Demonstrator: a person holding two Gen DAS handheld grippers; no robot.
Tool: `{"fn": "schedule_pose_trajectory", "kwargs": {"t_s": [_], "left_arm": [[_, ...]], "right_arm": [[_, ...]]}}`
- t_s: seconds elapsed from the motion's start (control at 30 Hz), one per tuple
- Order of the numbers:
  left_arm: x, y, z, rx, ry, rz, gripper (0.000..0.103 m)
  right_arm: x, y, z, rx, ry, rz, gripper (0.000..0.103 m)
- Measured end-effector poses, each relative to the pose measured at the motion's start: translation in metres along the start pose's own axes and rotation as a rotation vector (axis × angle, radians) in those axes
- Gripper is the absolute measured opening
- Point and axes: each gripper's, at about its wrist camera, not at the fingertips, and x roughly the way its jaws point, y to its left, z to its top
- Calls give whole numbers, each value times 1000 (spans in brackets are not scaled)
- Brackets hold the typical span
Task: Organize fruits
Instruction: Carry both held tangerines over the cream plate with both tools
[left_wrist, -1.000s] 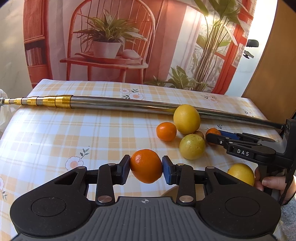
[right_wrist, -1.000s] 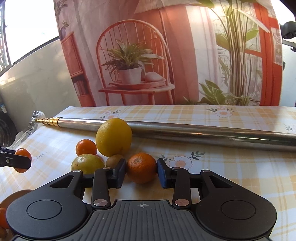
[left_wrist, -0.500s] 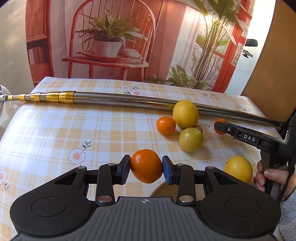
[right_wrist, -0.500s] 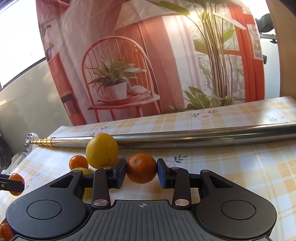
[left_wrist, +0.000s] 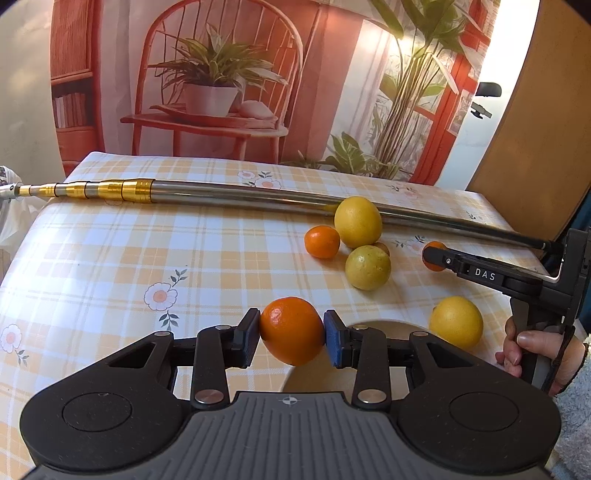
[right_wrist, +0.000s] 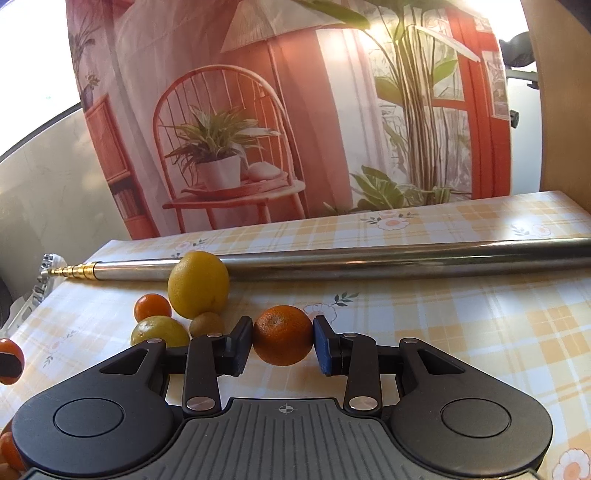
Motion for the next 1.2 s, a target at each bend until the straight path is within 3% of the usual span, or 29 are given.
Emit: {"fn": "schedule_pose_trajectory", "kwargs": {"t_s": [0.5,1.2], "left_arm": [[-31,-6,-24,38,5,-90,39],[-52,-21,-59,119,94,-174,39]], "right_arm": [[-80,37,-9,34,-36,61,33],[-155,90,-49,-115,64,131,33]]}}
